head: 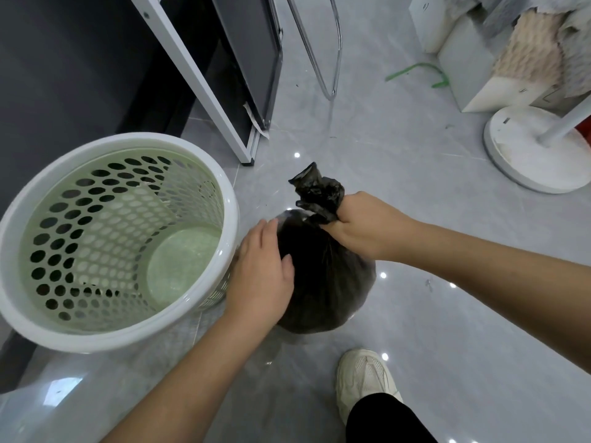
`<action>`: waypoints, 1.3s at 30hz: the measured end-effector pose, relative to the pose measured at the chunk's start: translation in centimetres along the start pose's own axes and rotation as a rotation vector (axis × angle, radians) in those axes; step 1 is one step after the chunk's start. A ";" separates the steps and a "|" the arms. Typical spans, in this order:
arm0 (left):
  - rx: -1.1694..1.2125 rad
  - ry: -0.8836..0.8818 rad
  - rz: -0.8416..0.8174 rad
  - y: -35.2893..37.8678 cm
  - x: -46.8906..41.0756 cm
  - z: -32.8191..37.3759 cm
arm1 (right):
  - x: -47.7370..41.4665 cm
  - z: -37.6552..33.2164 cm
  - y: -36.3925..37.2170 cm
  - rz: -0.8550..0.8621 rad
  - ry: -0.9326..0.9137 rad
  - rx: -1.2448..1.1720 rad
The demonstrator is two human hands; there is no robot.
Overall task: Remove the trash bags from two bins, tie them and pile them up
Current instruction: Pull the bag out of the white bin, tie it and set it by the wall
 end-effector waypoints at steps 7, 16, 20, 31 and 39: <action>-0.120 -0.009 -0.173 0.5 0.5 1.4 | 0.9 -0.5 -0.4 -0.016 -0.175 -0.275; 0.028 0.045 -0.088 -0.4 0.4 1.5 | 1.0 0.6 -1.2 0.077 -0.187 -0.206; -0.070 0.009 -0.095 -0.2 -0.1 1.4 | 0.7 1.4 -1.1 0.055 -0.071 -0.159; -0.035 0.000 -0.029 -0.9 -0.6 1.1 | 0.6 0.8 -0.7 0.004 -0.064 -0.173; -0.078 0.037 -0.120 -0.9 -0.8 1.0 | 0.4 0.8 -0.9 0.015 -0.111 -0.244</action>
Point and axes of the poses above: each hand's wrist, its own x-axis away from the middle knuckle, its own y-axis out of the palm, z = x × y, the point moved 2 cm from there along -x, towards the middle knuckle, and after that the axes turned 15 degrees about -z, right-handed, at the moved point
